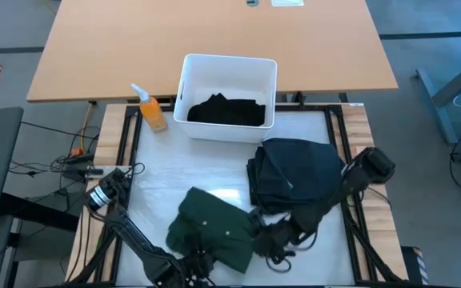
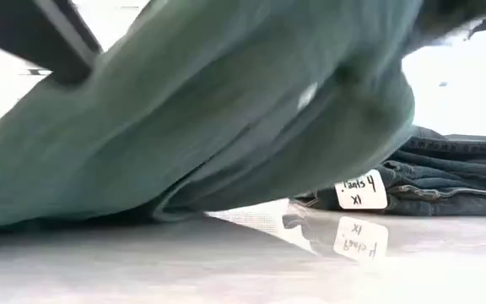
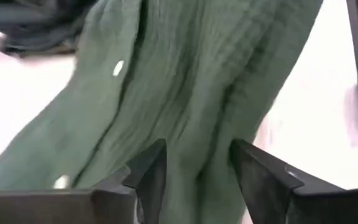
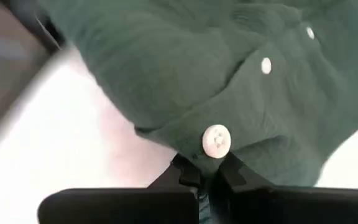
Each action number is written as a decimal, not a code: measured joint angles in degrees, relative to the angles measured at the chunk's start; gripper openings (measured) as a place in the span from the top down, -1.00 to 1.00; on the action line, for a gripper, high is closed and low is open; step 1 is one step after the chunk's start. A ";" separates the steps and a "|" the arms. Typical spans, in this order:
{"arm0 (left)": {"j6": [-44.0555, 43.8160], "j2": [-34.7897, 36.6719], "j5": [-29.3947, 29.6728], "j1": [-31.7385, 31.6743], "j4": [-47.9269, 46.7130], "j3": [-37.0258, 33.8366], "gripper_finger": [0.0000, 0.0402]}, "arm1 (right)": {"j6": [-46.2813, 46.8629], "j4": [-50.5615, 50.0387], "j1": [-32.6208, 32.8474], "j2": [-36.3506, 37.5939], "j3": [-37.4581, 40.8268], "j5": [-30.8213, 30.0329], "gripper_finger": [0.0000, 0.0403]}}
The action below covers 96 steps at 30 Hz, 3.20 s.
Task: Fold laundry
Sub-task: Stack the folded green polo shirt on top of the folded black short
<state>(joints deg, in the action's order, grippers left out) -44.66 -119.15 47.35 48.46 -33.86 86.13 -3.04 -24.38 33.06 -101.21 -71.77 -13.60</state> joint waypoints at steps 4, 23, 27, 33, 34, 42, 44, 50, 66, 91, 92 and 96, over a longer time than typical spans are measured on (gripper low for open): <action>2.33 3.10 5.15 1.18 -0.43 0.00 0.10 | 18.44 -1.80 -4.20 5.65 0.00 11.45 0.88; -1.24 11.30 26.47 9.57 -6.84 -1.35 0.09 | 61.22 4.04 -23.50 24.17 -0.07 39.35 0.87; -3.87 11.32 28.09 10.33 -6.40 -4.01 0.09 | 64.89 7.94 -26.34 26.48 -0.90 39.15 0.86; -12.13 11.29 28.48 10.78 -6.31 -10.04 0.09 | 63.75 8.16 -27.69 27.21 -5.45 37.28 0.86; -13.47 11.27 28.43 10.85 -6.36 -10.77 0.09 | 62.65 7.34 -27.93 27.29 -5.98 37.39 0.86; -14.54 11.27 28.77 12.03 -4.99 -11.58 0.09 | 53.45 -17.53 -32.51 35.94 -6.05 27.73 0.87; -14.43 11.27 28.81 12.03 -5.02 -11.58 0.09 | 52.28 -21.11 -33.68 39.02 -5.97 24.73 0.87; -14.61 11.27 28.81 11.12 -5.00 -11.58 0.09 | 53.08 -32.00 -38.62 50.19 -6.10 15.44 0.87; -3.36 11.27 22.23 5.45 6.01 -11.58 0.09 | 71.14 -63.31 -38.87 63.99 12.98 11.32 0.52; 8.08 11.27 17.34 2.73 16.23 -11.58 0.09 | 59.28 -65.32 -44.02 56.39 -8.38 6.89 0.41; 10.84 11.27 16.89 1.64 18.40 -11.57 0.09 | 58.19 -65.33 -43.76 56.04 -7.92 7.14 0.41; 27.94 11.27 7.28 -6.33 30.35 -11.56 0.09 | 56.45 -63.60 -40.96 53.45 -2.64 8.78 0.42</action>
<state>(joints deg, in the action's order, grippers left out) -16.72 -107.87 54.64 42.13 -3.51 74.56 53.41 -87.98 -7.90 -47.76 -74.40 -4.82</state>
